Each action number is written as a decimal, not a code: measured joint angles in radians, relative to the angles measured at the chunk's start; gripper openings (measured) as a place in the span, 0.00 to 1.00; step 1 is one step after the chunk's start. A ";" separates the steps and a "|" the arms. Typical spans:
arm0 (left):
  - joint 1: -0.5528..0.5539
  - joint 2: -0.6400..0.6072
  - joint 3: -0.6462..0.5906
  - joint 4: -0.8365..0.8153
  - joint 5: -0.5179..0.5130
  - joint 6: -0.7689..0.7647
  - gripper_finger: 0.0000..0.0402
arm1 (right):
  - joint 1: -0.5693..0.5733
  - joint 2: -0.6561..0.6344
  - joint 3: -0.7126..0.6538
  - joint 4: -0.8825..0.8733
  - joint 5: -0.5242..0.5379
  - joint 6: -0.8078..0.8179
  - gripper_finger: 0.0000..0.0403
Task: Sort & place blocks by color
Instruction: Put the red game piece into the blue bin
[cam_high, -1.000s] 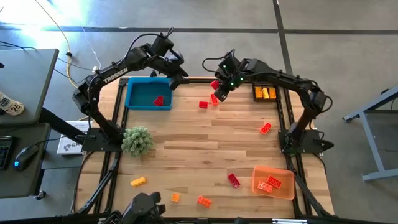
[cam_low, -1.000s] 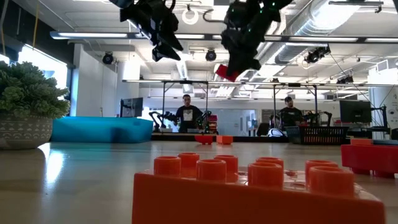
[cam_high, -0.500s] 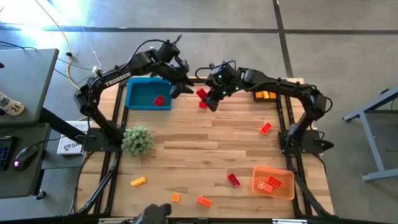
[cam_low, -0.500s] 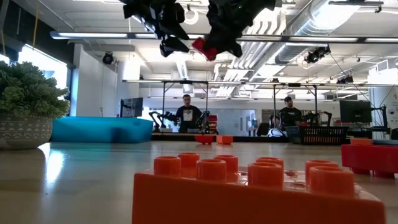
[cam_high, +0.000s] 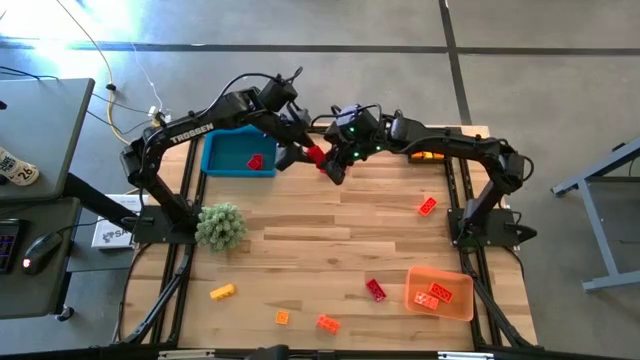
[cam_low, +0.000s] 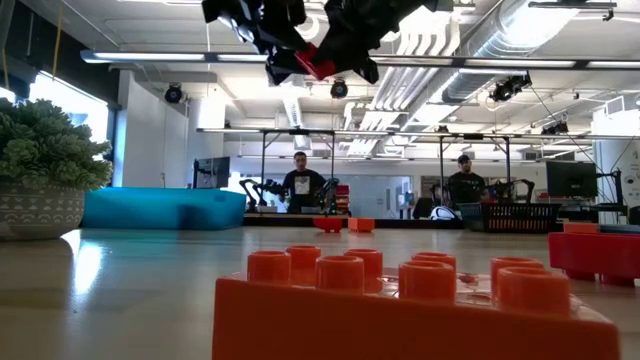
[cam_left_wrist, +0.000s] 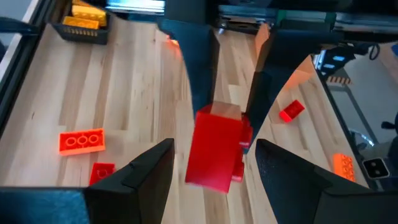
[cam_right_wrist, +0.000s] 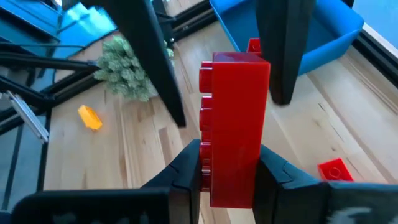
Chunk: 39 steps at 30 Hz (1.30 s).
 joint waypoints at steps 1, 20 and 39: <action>-0.005 0.000 0.000 0.000 0.000 0.009 0.53 | 0.001 0.000 0.000 0.007 0.000 0.008 0.18; -0.024 0.000 0.000 -0.001 -0.009 0.093 0.18 | 0.006 0.000 0.000 0.012 0.010 -0.022 0.19; 0.025 0.001 -0.001 -0.162 -0.472 0.152 0.18 | -0.080 0.002 0.001 0.040 0.193 -0.048 0.44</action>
